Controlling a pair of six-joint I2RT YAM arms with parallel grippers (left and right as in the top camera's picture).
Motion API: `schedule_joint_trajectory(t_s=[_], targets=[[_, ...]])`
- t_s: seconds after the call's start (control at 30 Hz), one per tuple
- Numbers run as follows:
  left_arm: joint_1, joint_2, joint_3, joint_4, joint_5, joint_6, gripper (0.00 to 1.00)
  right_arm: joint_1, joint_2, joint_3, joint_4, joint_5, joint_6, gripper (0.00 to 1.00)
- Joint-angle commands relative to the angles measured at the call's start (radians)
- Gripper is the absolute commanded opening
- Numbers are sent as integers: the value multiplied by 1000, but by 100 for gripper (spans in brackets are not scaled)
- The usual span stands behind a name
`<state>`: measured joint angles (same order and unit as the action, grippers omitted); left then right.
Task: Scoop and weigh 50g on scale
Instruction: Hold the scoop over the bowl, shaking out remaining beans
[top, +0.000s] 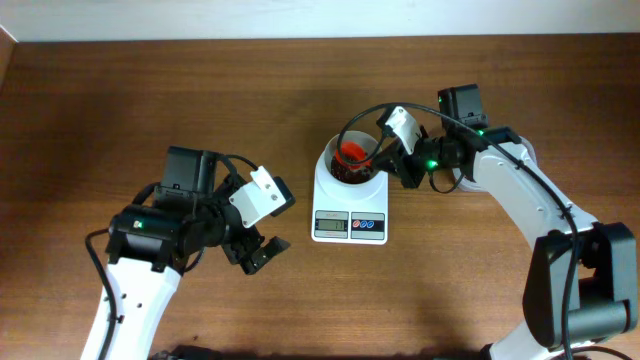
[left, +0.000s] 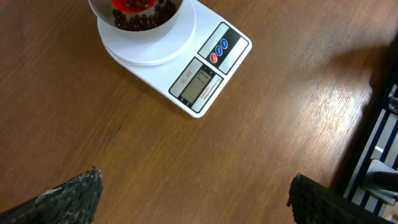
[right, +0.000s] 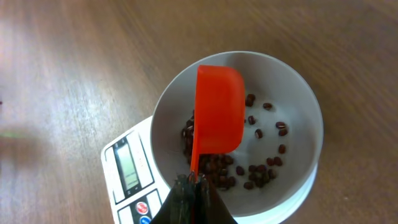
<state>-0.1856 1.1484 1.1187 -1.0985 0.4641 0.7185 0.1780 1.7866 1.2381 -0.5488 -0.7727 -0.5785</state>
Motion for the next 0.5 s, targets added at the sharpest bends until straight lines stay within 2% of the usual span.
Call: schedule_joint_trajectory(t_s=[0.0,0.03,0.13,0.2,0.27,0.33,0.43,0.47], targets=[[5,0,21,1,7,20,99,-2,-29,3,23,27,63,4],[5,0,21,2,7,20,99,-1,-32,4,5,-16,58,4],[5,0,21,1,7,20,99,-2,-37,4,36,51,63,4],[5,0,21,2,7,20,99,-1,-51,4,-11,-19,31,4],[5,0,21,2,7,20,99,-2,-51,4,23,113,39,4],[5,0,21,2,7,20,99,0,-71,4,-24,13,30,4],[5,0,21,2,7,20,99,-2,-73,4,13,96,37,4],[5,0,21,1,7,20,99,0,-85,4,-6,52,35,4]])
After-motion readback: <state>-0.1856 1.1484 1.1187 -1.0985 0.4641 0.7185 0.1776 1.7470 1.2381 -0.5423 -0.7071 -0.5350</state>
